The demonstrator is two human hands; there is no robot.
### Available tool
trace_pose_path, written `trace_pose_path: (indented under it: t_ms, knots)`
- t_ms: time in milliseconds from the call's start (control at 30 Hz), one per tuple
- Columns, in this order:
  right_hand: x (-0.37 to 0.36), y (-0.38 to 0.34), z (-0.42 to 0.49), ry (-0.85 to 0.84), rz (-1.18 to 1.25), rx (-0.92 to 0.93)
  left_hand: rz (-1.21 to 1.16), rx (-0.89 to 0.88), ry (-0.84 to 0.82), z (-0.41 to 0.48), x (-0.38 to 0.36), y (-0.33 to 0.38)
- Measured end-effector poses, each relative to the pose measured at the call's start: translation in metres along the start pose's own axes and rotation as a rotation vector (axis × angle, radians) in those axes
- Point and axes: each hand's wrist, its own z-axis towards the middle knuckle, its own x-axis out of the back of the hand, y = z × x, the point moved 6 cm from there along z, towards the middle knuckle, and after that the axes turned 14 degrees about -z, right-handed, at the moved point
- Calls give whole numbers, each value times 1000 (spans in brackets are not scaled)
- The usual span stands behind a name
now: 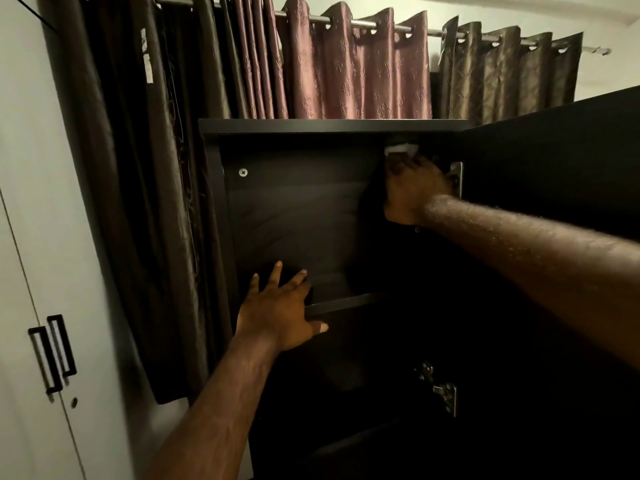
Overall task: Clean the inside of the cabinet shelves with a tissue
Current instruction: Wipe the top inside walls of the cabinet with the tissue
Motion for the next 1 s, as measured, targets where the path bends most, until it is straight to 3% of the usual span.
trace_pose_path:
  t_ms: [167,300,467,600,700,767,867,1000]
  knots:
    - [22,-25,-5,164,340,172,31,7,16,-1,2,0]
    - [34,-49,-6,208,367,193,40,18,36,-3,2,0]
    - [28,-30,11,259,657,-111,27,37,21,-3,2,-2]
    - [-13,-18,24,77,1059,-446,17,43,12,-3,0,-3]
    - [-23,-25,30,140,1291,-606,-2,66,15,-2,-1,-2]
    - [-11,-39,36,227,1364,-540,-7,68,16,-1,-1,-1]
    - [28,-74,48,341,1312,-241,-2,73,4,0,-3,-1]
    - [65,-125,46,347,1344,98,10,83,31,-1,-2,-3]
